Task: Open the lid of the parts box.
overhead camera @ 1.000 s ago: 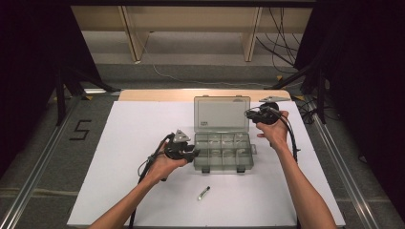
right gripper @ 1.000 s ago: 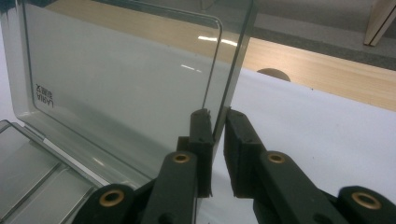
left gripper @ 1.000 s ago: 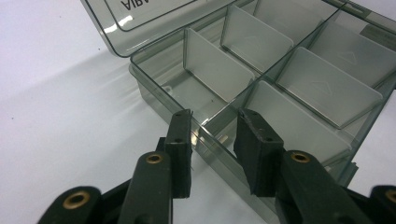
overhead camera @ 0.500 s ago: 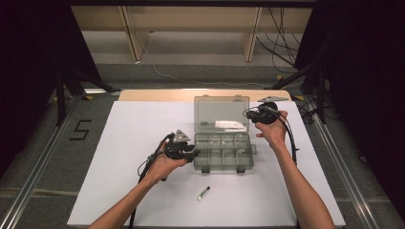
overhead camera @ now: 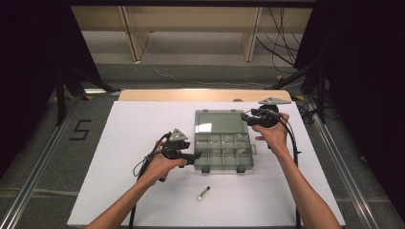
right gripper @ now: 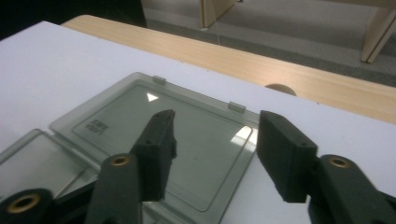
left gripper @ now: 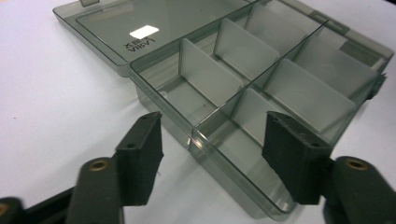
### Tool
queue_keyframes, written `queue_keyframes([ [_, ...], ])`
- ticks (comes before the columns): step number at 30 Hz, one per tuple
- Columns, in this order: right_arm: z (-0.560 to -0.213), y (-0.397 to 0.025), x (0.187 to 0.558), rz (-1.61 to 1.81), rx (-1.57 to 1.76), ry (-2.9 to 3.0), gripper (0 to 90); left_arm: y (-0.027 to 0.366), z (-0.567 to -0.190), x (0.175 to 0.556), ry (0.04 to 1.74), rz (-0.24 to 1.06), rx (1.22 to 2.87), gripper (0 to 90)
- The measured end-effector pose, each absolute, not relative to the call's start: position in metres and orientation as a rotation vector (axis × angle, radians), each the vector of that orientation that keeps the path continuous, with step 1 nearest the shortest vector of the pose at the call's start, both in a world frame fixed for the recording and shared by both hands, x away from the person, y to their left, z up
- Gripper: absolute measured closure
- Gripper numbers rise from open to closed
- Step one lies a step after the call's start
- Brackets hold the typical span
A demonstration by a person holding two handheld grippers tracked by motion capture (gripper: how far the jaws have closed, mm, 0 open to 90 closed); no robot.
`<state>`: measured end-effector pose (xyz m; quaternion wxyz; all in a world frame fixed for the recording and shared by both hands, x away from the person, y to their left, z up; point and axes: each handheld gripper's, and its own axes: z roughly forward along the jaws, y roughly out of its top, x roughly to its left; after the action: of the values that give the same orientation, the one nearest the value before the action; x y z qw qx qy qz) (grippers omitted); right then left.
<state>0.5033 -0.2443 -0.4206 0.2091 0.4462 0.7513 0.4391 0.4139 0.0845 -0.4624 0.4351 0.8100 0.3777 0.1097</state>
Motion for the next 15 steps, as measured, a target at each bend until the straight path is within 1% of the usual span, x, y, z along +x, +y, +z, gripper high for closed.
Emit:
queue_keyframes([
  [3, -0.411, -0.244, 0.490, 1.251, 1.173, 2.088, 39.9, 0.088, -0.457, 0.410, 0.940, 0.275, 2.006, 31.8],
  [7, -0.403, -0.243, 0.483, 1.284, 1.120, 2.095, 37.3, 0.094, -0.449, 0.405, 0.936, 0.294, 1.966, 29.2],
  [12, -0.395, -0.238, 0.473, 1.316, 1.053, 2.134, 34.8, 0.102, -0.445, 0.402, 0.938, 0.290, 1.919, 28.2],
  [13, -0.391, -0.235, 0.468, 1.339, 1.019, 2.153, 31.8, 0.104, -0.443, 0.400, 0.951, 0.292, 1.885, 27.7],
  [15, -0.389, -0.229, 0.462, 1.349, 0.978, 2.169, 30.2, 0.107, -0.440, 0.397, 0.944, 0.305, 1.870, 27.2],
])
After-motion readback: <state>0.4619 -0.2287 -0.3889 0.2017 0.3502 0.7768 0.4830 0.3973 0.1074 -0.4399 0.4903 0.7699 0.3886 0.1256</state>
